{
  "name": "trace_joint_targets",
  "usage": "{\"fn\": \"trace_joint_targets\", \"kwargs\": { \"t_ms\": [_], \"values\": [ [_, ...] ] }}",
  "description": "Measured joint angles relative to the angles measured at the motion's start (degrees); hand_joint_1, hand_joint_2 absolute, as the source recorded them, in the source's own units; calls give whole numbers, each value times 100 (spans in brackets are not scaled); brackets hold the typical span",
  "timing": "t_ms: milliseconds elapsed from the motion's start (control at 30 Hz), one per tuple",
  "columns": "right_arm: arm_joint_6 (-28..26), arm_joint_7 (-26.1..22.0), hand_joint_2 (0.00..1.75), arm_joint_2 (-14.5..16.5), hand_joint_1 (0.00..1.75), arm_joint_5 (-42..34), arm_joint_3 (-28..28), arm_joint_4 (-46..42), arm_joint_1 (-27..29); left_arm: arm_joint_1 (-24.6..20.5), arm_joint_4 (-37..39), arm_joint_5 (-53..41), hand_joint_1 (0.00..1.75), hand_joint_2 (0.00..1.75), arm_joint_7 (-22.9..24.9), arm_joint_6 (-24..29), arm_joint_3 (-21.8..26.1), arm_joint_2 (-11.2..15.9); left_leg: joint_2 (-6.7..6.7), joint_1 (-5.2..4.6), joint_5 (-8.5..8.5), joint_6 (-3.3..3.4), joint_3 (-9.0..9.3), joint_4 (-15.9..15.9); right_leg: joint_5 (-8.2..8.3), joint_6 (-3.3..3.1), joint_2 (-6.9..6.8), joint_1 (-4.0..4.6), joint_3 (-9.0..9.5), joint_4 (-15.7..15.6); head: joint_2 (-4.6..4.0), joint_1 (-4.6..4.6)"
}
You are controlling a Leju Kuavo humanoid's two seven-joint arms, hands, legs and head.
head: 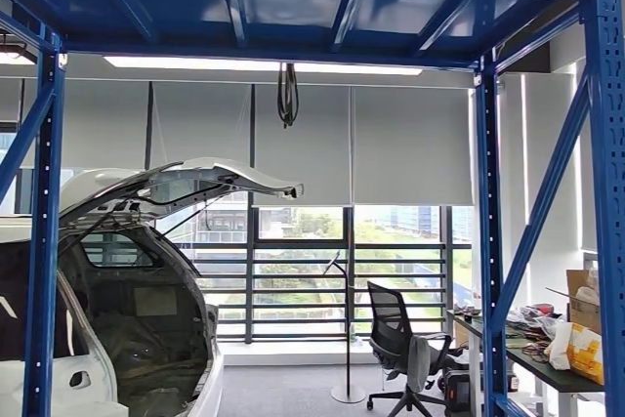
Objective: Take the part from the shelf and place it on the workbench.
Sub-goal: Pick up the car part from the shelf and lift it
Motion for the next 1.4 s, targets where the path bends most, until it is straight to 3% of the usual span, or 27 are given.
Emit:
{"fn": "trace_joint_targets", "kwargs": {
  "t_ms": [433, 567, 633, 700, 733, 767, 800, 867, 933, 1067, 1133, 1200, 1233, 1267, 1300, 1367, 1400],
  "values": [
    [-2, -44, 0, -2, 0, -3, 0, 0, 65, 1, 0, -15, 0, 0, 1, 0, 0, 0, -1, -20, -13, 32, -23, 52, 19, 31, -8, -29, -2, -8, 0, 0],
    [-4, -57, 0, -2, 0, -4, -6, -5, 71, -7, 0, -16, 0, 0, -2, 0, 0, 0, 19, 6, 55, 127, 11, -30, -32, 94, -13, -31, -15, 36, 0, 0],
    [-4, -60, 0, -7, 0, -7, -11, -7, 76, -10, 0, -16, 0, 0, -4, 1, 0, 0, 39, 37, 87, 163, 32, -79, -316, 111, -26, -29, -222, 511, 0, 0],
    [-4, -61, 0, -13, 0, -7, -13, -7, 100, -4, 0, -16, 0, 0, -4, 1, 0, 0, 43, 42, 85, 167, 32, -80, -636, 136, -30, -38, -589, 1287, 0, 0],
    [-4, -63, 0, -14, 0, -7, -13, -7, 116, 0, 0, -17, 0, 0, -4, 0, 0, 0, 43, 47, 81, 162, 35, -78, -682, 153, -31, -44, -714, 1530, 0, 0],
    [-4, -68, 0, -15, 0, -7, -13, -7, 127, 2, 0, -17, 0, 0, -4, -1, 0, 0, 40, 56, 72, 150, 42, -76, -615, 169, -31, -51, -737, 1557, 0, 0],
    [-4, -75, 0, -15, 0, -6, -13, -7, 131, 3, 0, -17, 0, 0, -4, -1, 0, 0, 34, 70, 57, 128, 58, -72, -444, 186, -32, -61, -645, 1345, 0, 0],
    [-4, -96, 0, -15, 0, -3, -13, -7, 131, 2, 0, -22, 0, 0, -7, 0, 1, 2, 18, 93, 1, 53, 98, -54, -52, 215, -25, -77, -278, 564, 0, -1],
    [-4, -110, 0, -19, 0, -1, -19, -10, 137, -3, 0, -30, 0, 0, -14, 1, 2, 5, 6, 93, -48, -27, 101, -28, 65, 164, -3, -68, -55, 79, 1, 2],
    [-2, -118, 0, -23, 0, -1, -30, -28, 154, -2, 0, -33, 0, 0, -26, 2, 2, 7, 25, 111, -128, -115, 78, 24, -10, -29, -5, -44, -37, 41, 1, 8],
    [-2, -119, 0, -23, 0, -1, -32, -48, 153, -13, 0, -33, 0, 0, -31, 1, 2, 7, 80, 113, -377, -134, -150, 502, -34, -107, -40, -37, -4, 26, 1, 8],
    [-2, -120, 0, -22, 0, -1, -31, -55, 160, -10, 0, -33, 0, 0, -33, 1, 1, 7, 112, 105, -685, -129, -610, 1339, -64, -154, -67, -4, 18, 27, 0, 8],
    [-2, -120, 0, -21, 0, -1, -31, -55, 166, -1, 0, -34, 0, 0, -33, 1, 1, 7, 115, 102, -739, -121, -807, 1644, -79, -168, -72, 13, 32, 27, 0, 8],
    [-2, -120, 0, -22, 0, -1, -31, -55, 169, 8, 0, -34, 0, 0, -33, 1, 2, 7, 117, 97, -671, -106, -909, 1738, -97, -176, -73, 26, 53, 28, 0, 9],
    [-2, -119, 0, -22, 0, -1, -31, -55, 171, 15, 0, -33, 0, 0, -33, 1, 2, 7, 119, 89, -488, -83, -901, 1602, -120, -177, -72, 34, 85, 28, 0, 9],
    [-2, -120, 0, -22, 0, -1, -31, -55, 171, 18, 1, -33, 0, 0, -33, 2, 2, 7, 131, 62, 11, -17, -655, 900, -180, -155, -69, 39, 170, 25, 0, 8],
    [-1, -120, 0, -22, 0, -1, -31, -54, 168, 16, 1, -33, 0, 0, -34, 2, 2, 7, 141, 43, 173, 14, -527, 577, -208, -133, -66, 48, 201, 29, 0, 8]
  ]
}}
